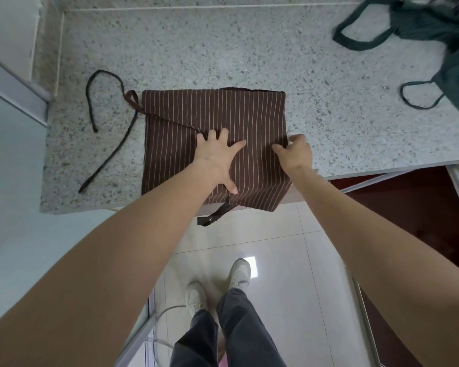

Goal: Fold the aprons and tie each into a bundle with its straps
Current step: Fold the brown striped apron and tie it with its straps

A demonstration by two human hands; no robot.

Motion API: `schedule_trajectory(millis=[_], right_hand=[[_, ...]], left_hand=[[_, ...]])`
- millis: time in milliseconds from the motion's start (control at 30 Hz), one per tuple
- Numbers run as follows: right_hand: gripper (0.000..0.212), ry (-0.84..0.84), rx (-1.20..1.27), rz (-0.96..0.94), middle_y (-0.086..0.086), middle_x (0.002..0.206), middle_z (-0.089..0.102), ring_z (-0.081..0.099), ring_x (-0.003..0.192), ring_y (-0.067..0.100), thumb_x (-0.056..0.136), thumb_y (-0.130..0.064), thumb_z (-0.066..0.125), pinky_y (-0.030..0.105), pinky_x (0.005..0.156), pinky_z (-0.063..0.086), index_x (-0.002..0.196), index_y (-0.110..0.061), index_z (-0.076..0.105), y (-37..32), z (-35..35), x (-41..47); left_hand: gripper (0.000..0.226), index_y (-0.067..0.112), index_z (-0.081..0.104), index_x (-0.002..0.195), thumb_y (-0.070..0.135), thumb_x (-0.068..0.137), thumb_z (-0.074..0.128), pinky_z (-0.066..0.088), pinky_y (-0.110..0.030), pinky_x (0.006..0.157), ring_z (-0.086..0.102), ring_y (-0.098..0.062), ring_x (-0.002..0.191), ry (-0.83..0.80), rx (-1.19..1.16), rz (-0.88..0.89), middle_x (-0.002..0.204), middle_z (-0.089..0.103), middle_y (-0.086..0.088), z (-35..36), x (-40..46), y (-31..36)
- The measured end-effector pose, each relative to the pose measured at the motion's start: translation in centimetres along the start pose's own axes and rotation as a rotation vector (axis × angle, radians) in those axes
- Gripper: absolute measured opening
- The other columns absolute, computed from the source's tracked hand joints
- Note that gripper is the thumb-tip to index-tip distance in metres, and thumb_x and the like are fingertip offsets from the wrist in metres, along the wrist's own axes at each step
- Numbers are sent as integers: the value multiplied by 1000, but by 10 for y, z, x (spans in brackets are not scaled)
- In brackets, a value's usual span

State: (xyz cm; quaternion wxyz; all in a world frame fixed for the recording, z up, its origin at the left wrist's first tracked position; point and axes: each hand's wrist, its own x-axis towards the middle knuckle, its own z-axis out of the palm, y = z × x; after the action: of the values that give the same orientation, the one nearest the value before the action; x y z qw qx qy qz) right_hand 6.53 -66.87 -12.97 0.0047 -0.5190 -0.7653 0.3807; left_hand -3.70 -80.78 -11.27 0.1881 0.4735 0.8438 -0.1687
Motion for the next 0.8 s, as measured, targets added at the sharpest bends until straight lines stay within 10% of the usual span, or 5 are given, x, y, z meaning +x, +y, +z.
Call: schedule_trajectory(millis=[300, 467, 800], right_hand=[[23, -14, -108, -80, 14, 102, 60, 57, 100, 30, 93, -16, 52, 34, 78, 43, 111, -1, 55, -11, -9, 22], [14, -155, -99, -50, 10, 85, 54, 52, 80, 24, 92, -19, 54, 39, 75, 48, 88, -6, 51, -27, -16, 39], [19, -352, 89, 7, 11, 105, 56, 57, 99, 27, 96, -6, 46, 40, 88, 51, 113, -3, 53, -24, -34, 65]], left_hand=[[85, 38, 23, 143, 76, 73, 50, 19, -56, 108, 25, -35, 134, 28, -96, -1, 148, 21, -14, -13, 14, -5], [113, 24, 15, 146, 67, 58, 73, 20, -52, 109, 20, -31, 136, 66, -103, -43, 147, 20, -16, -16, 28, -9], [128, 29, -8, 149, 74, 57, 69, 5, -60, 113, -10, -35, 144, -29, -197, -25, 157, -11, -12, -20, 48, -3]])
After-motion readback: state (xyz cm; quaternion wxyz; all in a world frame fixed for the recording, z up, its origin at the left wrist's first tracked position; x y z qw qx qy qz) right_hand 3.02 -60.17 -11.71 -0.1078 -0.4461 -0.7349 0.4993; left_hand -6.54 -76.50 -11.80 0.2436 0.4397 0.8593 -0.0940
